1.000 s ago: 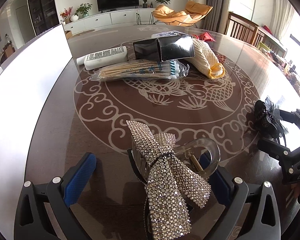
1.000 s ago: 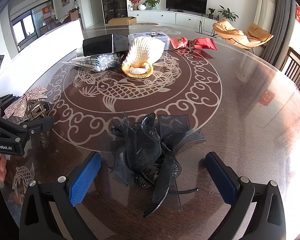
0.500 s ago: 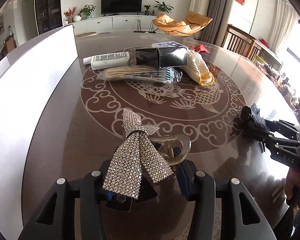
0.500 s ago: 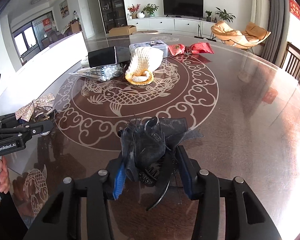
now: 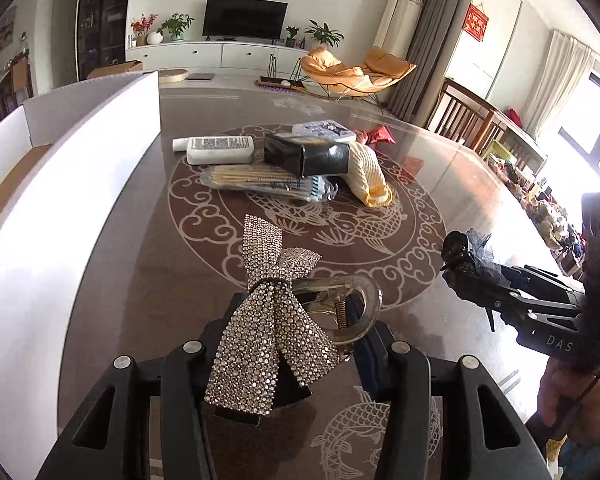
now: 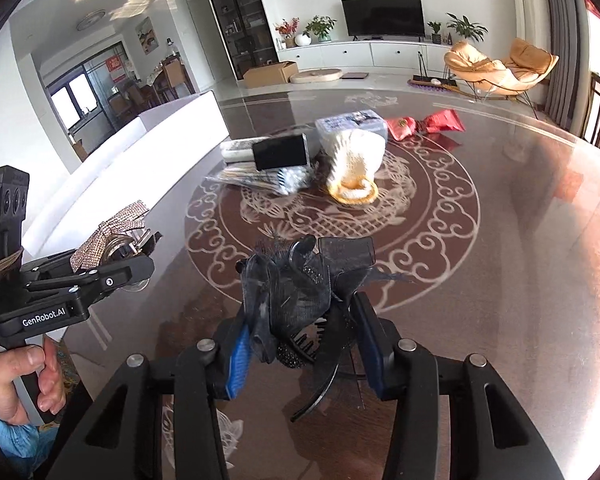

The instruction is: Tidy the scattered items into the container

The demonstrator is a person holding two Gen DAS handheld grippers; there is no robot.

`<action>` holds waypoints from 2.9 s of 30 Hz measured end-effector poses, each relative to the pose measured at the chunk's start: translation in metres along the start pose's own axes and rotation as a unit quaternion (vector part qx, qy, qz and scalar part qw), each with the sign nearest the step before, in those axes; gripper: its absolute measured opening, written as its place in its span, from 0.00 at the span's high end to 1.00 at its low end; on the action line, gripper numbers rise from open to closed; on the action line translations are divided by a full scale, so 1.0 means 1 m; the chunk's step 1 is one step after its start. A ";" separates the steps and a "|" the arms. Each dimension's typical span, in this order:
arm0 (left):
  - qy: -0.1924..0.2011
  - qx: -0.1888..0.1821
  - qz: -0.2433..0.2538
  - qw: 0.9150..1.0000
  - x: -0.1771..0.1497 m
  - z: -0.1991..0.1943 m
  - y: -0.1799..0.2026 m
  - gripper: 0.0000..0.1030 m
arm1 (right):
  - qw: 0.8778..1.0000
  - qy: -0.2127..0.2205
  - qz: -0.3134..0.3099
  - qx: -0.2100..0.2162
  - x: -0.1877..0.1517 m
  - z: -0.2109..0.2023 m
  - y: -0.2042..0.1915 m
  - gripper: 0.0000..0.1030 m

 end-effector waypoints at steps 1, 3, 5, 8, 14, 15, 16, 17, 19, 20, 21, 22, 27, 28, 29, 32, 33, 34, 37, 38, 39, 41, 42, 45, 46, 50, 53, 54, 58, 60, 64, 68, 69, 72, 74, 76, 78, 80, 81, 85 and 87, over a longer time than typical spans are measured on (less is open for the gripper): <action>0.008 0.001 -0.004 1.000 0.009 -0.013 -0.007 0.53 | 1.000 0.006 -0.010 0.006 0.012 -0.002 -0.010 0.55; 0.027 0.005 -0.015 1.000 0.028 -0.041 -0.027 0.53 | 0.999 0.019 -0.030 0.024 0.038 -0.004 -0.035 0.55; 0.043 0.017 -0.027 0.999 0.046 -0.070 -0.055 0.53 | 0.997 0.032 -0.052 0.050 0.067 -0.005 -0.067 0.55; 0.053 0.044 -0.052 0.996 0.064 -0.108 -0.111 0.53 | 0.990 0.048 -0.088 0.100 0.110 -0.002 -0.129 0.55; 0.038 0.134 -0.104 0.985 0.061 -0.149 -0.232 0.53 | 0.966 0.048 -0.152 0.204 0.162 0.026 -0.268 0.55; 0.030 0.141 -0.116 0.983 0.057 -0.150 -0.250 0.53 | 0.962 0.041 -0.167 0.213 0.163 0.035 -0.290 0.55; 0.022 0.149 -0.126 0.981 0.053 -0.150 -0.265 0.53 | 0.959 0.034 -0.184 0.214 0.163 0.045 -0.309 0.55; 0.013 0.156 -0.134 0.979 0.049 -0.148 -0.280 0.53 | 0.956 0.025 -0.201 0.214 0.161 0.056 -0.325 0.55; -0.004 0.167 -0.147 0.975 0.040 -0.144 -0.303 0.53 | 0.950 -0.003 -0.228 0.211 0.153 0.081 -0.351 0.55; -0.011 0.171 -0.153 0.973 0.036 -0.141 -0.312 0.53 | 0.948 -0.015 -0.240 0.207 0.147 0.092 -0.360 0.55; -0.018 0.173 -0.158 0.972 0.032 -0.138 -0.319 0.53 | 0.946 -0.026 -0.252 0.204 0.143 0.103 -0.368 0.55; -0.026 0.176 -0.162 0.971 0.028 -0.135 -0.325 0.53 | 0.942 -0.038 -0.264 0.202 0.138 0.113 -0.375 0.55; -0.053 0.191 -0.182 0.963 0.016 -0.122 -0.339 0.48 | 0.930 -0.085 -0.300 0.195 0.120 0.147 -0.391 0.53; -0.059 0.198 -0.187 0.960 0.014 -0.119 -0.341 0.37 | 0.928 -0.096 -0.303 0.194 0.117 0.153 -0.391 0.46; -0.062 0.205 -0.190 0.958 0.013 -0.118 -0.343 0.29 | 0.927 -0.102 -0.306 0.192 0.114 0.158 -0.393 0.23; -0.051 0.210 -0.188 0.958 0.015 -0.123 -0.342 0.28 | 0.928 -0.083 -0.317 0.175 0.113 0.157 -0.389 0.00; -0.046 0.214 -0.185 0.958 0.017 -0.124 -0.342 0.28 | 0.929 -0.083 -0.315 0.175 0.114 0.158 -0.388 0.00; -0.040 0.218 -0.182 0.958 0.018 -0.126 -0.341 0.27 | 0.931 -0.081 -0.309 0.175 0.116 0.157 -0.384 0.00; -0.018 0.217 -0.179 0.959 0.025 -0.134 -0.331 0.27 | 0.940 -0.054 -0.288 0.175 0.128 0.144 -0.374 0.00; -0.009 0.215 -0.174 0.961 0.029 -0.136 -0.324 0.27 | 0.943 -0.043 -0.281 0.174 0.132 0.137 -0.368 0.00; -0.001 0.213 -0.167 0.963 0.033 -0.139 -0.314 0.27 | 0.946 -0.030 -0.275 0.169 0.137 0.129 -0.360 0.00; 0.017 0.207 -0.146 0.967 0.043 -0.145 -0.289 0.27 | 0.952 -0.002 -0.261 0.161 0.145 0.111 -0.341 0.00; 0.027 0.199 -0.135 0.970 0.048 -0.147 -0.272 0.27 | 0.955 0.013 -0.253 0.155 0.147 0.101 -0.328 0.00; 0.053 0.161 -0.096 0.981 0.064 -0.150 -0.210 0.27 | 0.965 0.060 -0.220 0.131 0.147 0.066 -0.276 0.00; 0.061 0.141 -0.082 0.985 0.067 -0.149 -0.185 0.24 | 0.969 0.071 -0.205 0.117 0.143 0.057 -0.254 0.00; 0.069 0.050 -0.042 0.996 0.060 -0.122 -0.079 0.00 | 0.986 0.088 -0.136 0.038 0.106 0.028 -0.151 0.00; 0.021 -0.020 -0.029 0.999 0.034 -0.065 -0.013 0.00 | 0.993 0.056 -0.094 -0.053 0.061 0.024 -0.070 0.00; 0.000 -0.034 -0.027 0.999 0.024 -0.042 0.004 0.00 | 0.992 0.038 -0.081 -0.085 0.046 0.024 -0.044 0.00; -0.050 -0.042 -0.012 0.998 -0.007 0.033 0.044 0.00 | 0.989 -0.003 -0.020 -0.143 0.000 0.018 0.030 0.00; -0.050 -0.038 0.001 0.998 -0.012 0.053 0.055 0.00 | 0.988 -0.008 -0.002 -0.154 -0.014 0.011 0.046 0.00; -0.055 -0.053 0.010 0.997 -0.015 0.080 0.064 0.00 | 0.985 -0.014 0.017 -0.173 -0.029 0.009 0.057 0.01; -0.043 -0.049 0.002 0.998 -0.016 0.089 0.055 0.00 | 0.986 -0.021 0.047 -0.159 -0.034 0.020 0.064 0.01; -0.042 -0.049 0.000 0.998 -0.016 0.089 0.054 0.00 | 0.986 -0.021 0.047 -0.161 -0.035 0.023 0.066 0.01; -0.041 -0.044 0.003 0.998 -0.016 0.089 0.054 0.00 | 0.983 -0.026 0.035 -0.176 -0.038 0.027 0.067 0.01; -0.036 -0.036 0.016 0.999 -0.018 0.091 0.057 0.00 | 0.983 -0.035 0.033 -0.180 -0.041 0.031 0.067 0.01; -0.030 -0.030 0.019 0.999 -0.019 0.092 0.059 0.00 | 0.983 -0.036 0.034 -0.178 -0.042 0.032 0.068 0.01; -0.028 -0.030 0.017 0.999 -0.018 0.093 0.059 0.00 | 0.981 -0.041 0.036 -0.186 -0.043 0.033 0.069 0.01; -0.028 -0.031 0.016 0.999 -0.018 0.093 0.059 0.00 | 0.979 -0.054 0.045 -0.190 -0.045 0.037 0.073 0.01; -0.028 -0.030 0.017 0.999 -0.018 0.093 0.059 0.00 | 0.978 -0.062 0.052 -0.191 -0.046 0.039 0.077 0.01; -0.031 -0.018 0.028 0.999 -0.017 0.097 0.063 0.00 | 0.978 -0.063 0.082 -0.182 -0.049 0.041 0.085 0.00; -0.034 -0.001 0.040 0.999 -0.019 0.100 0.067 0.00 | 0.978 -0.063 0.082 -0.182 -0.049 0.041 0.085 0.00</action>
Point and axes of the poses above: each gripper's, at about its wrist camera, not at the fingertips, and z roughly the way its jaws point, y to its right, x to its top, the point moved 5 cm from there along z, roughly the way its jaws point, and after that the axes turned 9 degrees about -z, right-handed, at the moved point
